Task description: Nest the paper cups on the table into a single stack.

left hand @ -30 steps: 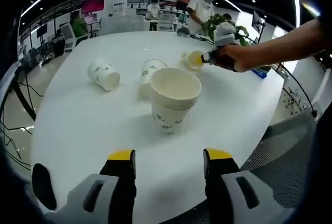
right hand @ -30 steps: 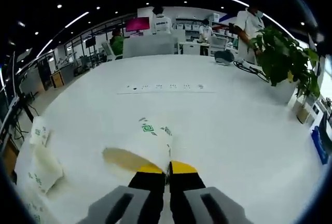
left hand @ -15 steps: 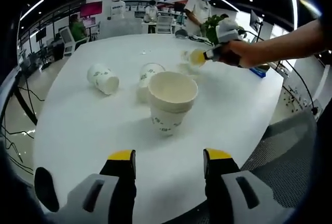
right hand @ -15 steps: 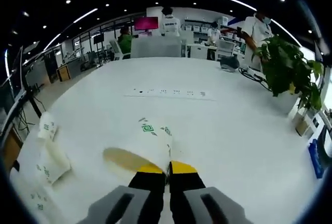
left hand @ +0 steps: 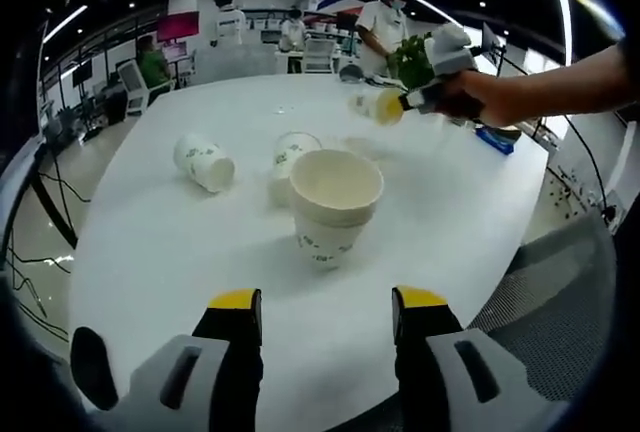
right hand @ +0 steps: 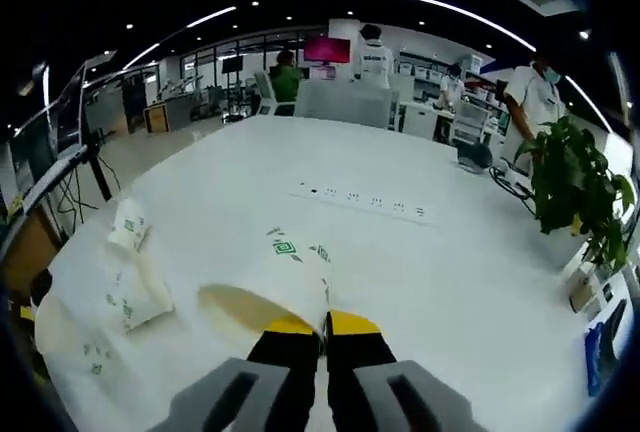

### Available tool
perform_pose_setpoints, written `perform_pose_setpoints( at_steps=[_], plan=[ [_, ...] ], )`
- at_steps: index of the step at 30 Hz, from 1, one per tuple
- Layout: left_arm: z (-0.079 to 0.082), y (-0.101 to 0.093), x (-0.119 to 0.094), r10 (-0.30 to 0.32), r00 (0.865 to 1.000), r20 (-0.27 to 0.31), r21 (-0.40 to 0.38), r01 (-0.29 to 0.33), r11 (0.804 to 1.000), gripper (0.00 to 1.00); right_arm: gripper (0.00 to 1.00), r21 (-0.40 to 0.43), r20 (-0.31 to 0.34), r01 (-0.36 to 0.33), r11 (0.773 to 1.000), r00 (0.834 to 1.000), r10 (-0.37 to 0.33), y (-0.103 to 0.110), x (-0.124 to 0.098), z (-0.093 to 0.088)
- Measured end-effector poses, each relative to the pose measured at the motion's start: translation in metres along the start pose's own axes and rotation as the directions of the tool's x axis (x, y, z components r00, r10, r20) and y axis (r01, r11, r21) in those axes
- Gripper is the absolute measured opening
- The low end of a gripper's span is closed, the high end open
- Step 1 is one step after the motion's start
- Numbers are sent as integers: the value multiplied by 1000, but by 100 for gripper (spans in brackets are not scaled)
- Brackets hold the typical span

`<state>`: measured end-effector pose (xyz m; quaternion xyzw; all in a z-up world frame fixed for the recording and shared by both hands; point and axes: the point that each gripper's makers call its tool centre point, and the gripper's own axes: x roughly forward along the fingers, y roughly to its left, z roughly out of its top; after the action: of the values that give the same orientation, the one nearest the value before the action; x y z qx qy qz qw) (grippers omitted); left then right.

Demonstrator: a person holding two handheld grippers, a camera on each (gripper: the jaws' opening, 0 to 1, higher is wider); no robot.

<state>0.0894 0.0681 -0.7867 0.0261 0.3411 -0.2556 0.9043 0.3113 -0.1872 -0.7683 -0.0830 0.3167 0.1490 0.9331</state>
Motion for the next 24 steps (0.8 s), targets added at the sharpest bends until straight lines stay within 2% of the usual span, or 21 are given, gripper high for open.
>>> perform_pose_setpoints(
  at_steps=[3,6,12,14,16,19,22,24],
  plan=[
    [1,0,-1,5,1000,7,3,-5,1000,52,0,-32,5,-21,999,1000,21,9,-11,5],
    [4,1,-1,11,1000,19,1,-11,1000,52,0,-123,13,-71,990,997,73,31,-31,8],
    [5,5,-2,20,999,37,-3,-20,1000,52,0,-167,12,-112,980,993,115,43,-34,7],
    [6,4,-2,20,999,39,1,-20,1000,52,0,-180,11,-122,976,992,126,54,-43,6],
    [6,4,-2,19,999,41,4,-19,1000,52,0,-192,11,-131,973,991,135,50,-40,10],
    [6,3,-2,12,999,44,1,-12,1000,53,0,-232,6,-174,957,984,180,62,-47,13],
    [5,4,-1,11,999,42,3,-11,1000,54,0,-320,-4,-209,924,976,220,72,-52,16],
    [5,6,-1,13,999,44,4,-13,1000,54,0,-329,-4,-226,917,971,238,82,-58,15]
  ],
)
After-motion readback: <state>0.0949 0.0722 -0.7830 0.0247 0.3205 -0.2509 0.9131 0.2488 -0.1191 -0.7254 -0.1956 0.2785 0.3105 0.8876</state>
